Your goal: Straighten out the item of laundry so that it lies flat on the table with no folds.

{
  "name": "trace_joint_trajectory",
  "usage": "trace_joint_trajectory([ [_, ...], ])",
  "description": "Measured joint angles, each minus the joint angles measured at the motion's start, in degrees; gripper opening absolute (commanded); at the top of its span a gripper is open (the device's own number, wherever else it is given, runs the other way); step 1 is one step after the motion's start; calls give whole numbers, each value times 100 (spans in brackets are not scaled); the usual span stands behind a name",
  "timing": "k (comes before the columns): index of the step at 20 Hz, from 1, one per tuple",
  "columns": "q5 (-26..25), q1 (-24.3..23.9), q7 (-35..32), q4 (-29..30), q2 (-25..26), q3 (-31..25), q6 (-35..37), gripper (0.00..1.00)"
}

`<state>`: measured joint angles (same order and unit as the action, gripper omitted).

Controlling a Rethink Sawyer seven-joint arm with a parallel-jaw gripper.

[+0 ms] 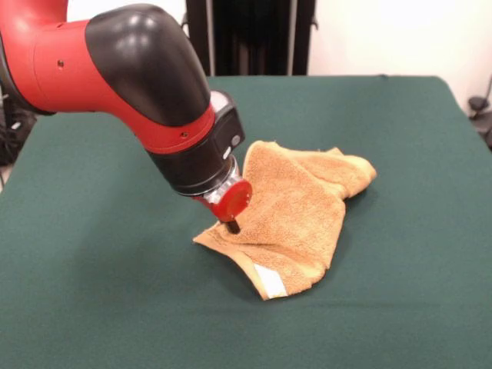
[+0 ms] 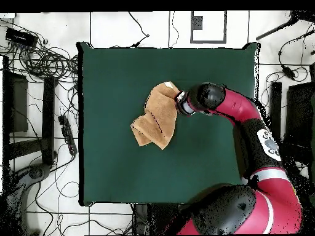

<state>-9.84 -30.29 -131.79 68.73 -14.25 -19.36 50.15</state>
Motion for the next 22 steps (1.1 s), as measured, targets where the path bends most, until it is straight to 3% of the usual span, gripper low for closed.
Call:
trace_joint_trajectory([
  [4, -408, -279, 386, 15, -32, -358, 1, 0],
  [6, -842, -613, 1114, 12, -19, -707, 4, 0],
  [9, -1044, -806, 1659, 11, -13, -883, 2, 0],
  [10, -1189, -966, 2184, 10, -10, -1010, 2, 0],
  [15, -1283, -1244, 3132, -3, 42, -1189, 2, 0],
  [22, -1393, -1108, 3348, -7, -42, -1106, 1, 0],
])
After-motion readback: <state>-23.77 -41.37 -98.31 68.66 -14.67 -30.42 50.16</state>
